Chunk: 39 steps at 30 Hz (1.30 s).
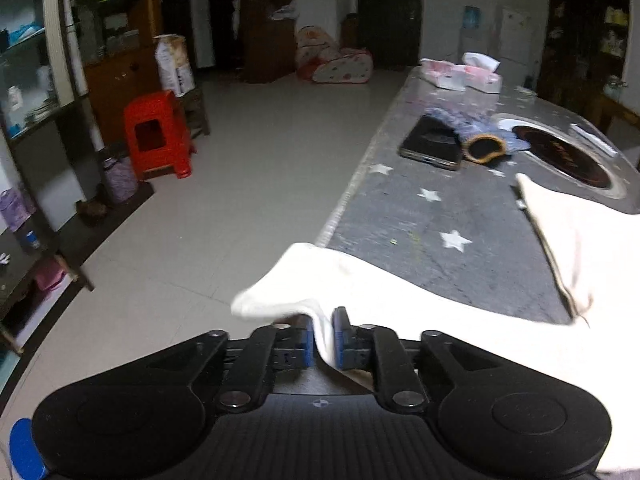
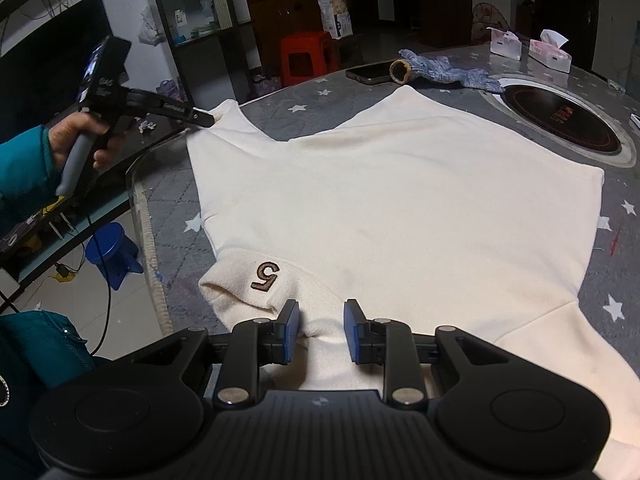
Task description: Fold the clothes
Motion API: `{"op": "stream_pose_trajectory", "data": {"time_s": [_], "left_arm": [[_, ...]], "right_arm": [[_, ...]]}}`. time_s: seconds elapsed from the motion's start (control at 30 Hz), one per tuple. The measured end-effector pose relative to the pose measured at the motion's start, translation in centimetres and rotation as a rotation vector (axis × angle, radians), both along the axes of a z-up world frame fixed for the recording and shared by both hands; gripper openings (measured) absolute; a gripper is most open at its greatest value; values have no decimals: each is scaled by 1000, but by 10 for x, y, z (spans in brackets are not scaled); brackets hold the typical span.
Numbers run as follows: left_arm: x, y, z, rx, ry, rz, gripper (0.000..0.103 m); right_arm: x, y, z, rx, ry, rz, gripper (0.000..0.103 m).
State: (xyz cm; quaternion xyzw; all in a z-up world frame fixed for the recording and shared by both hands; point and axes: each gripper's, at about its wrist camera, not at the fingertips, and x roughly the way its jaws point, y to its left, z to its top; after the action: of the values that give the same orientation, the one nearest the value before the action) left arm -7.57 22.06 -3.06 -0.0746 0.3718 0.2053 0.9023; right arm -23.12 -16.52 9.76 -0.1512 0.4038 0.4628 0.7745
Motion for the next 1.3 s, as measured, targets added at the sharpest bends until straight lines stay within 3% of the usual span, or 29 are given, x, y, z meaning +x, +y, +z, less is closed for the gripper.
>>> {"op": "stream_pose_trajectory", "data": {"time_s": [0.1, 0.27, 0.43, 0.57, 0.63, 0.77, 0.87, 0.97, 1.3], "left_arm": [[1, 4, 0, 50, 26, 35, 21], [-2, 13, 7, 57, 17, 71, 34], [2, -2, 19, 35, -19, 2, 37], [14, -44, 27, 28, -50, -160, 45], [21, -68, 29, 18, -62, -247, 46], [35, -114, 30, -3, -72, -413, 47], [46, -147, 28, -21, -66, -516, 51], [54, -180, 24, -52, -57, -611, 51], [48, -274, 9, -90, -26, -919, 51]], "right_arm": [[-4, -9, 3, 22, 13, -35, 27], [-7, -46, 18, 92, -2, -173, 27], [12, -103, 30, 79, -126, -461, 31], [35, -129, 22, -59, -256, -628, 45], [46, -139, 10, -149, -283, -675, 47], [47, -162, -1, -208, -292, -747, 46], [42, -192, -2, -202, -262, -873, 45], [36, -208, -4, -174, -235, -923, 45], [28, -246, -9, 73, -113, -1036, 31]]}}
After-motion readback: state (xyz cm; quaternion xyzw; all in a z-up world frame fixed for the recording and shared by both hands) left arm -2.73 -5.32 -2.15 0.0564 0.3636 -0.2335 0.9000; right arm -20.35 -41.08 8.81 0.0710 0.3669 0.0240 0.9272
